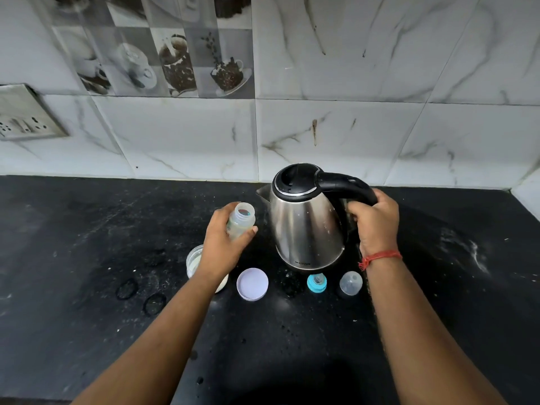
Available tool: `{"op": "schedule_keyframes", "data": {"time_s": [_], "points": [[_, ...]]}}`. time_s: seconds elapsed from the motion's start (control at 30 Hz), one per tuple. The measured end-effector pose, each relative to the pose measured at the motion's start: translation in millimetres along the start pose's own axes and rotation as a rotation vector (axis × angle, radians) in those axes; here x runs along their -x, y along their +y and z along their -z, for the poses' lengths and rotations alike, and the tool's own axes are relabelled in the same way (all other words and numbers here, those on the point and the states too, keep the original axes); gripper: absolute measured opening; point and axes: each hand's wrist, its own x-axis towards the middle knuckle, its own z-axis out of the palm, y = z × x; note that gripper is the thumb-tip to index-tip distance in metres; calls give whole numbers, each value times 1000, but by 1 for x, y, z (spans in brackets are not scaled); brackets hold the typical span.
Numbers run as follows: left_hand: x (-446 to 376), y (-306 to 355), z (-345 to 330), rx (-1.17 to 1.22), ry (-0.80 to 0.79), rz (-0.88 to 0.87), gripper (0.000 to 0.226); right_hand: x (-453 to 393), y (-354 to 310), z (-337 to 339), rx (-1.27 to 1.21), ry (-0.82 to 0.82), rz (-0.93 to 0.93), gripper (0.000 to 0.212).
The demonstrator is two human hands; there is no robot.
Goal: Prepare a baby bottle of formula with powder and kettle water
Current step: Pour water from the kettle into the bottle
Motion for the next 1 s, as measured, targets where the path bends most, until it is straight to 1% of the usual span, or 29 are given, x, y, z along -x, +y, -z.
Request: {"op": "schedule_keyframes", "data": {"time_s": [0.1, 0.2, 0.33, 0.5, 0.63, 0.73, 0.9, 1.0], "points": [[3, 0, 2, -13, 0, 5, 54, 8, -9, 5, 64, -15, 39, 18], [7, 3, 5, -30, -9, -2, 54, 17, -19, 8, 143, -37, 91, 14], [15, 9, 8, -63, -27, -26, 53, 29, -31, 11, 237, -45, 141, 15], [26, 14, 13, -86, -25, -40, 51, 42, -40, 16, 371, -23, 199, 12], [34, 18, 16, -96, -22, -55, 51, 49, -46, 18, 422, -1, 222, 9], [39, 19, 17, -102, -30, -51, 55, 53, -52, 19, 486, 1, 263, 9], [41, 17, 17, -110, -32, -47, 55, 56, -62, 19, 576, 1, 319, 13], [41, 15, 17, -119, -41, -36, 57, 54, -66, 17, 618, 0, 345, 12]]}}
